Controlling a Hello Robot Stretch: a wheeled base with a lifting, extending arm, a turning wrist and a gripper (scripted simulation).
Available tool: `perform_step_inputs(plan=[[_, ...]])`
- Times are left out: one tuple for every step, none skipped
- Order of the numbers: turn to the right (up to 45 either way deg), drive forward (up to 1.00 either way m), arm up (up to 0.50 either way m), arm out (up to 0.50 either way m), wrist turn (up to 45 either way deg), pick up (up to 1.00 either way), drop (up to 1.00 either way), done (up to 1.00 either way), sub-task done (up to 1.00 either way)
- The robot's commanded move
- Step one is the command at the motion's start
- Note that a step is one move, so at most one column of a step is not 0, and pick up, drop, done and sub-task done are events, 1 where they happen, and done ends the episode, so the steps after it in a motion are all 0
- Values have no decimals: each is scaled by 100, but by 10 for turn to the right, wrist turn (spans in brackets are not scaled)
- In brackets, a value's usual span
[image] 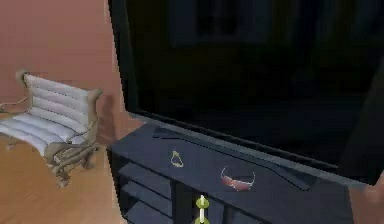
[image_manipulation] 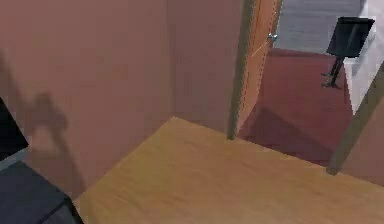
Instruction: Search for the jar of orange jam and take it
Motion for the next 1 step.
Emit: perform_step_inputs(plan=[[-450, 0, 0, 0, 0, 0, 0, 0, 0]])
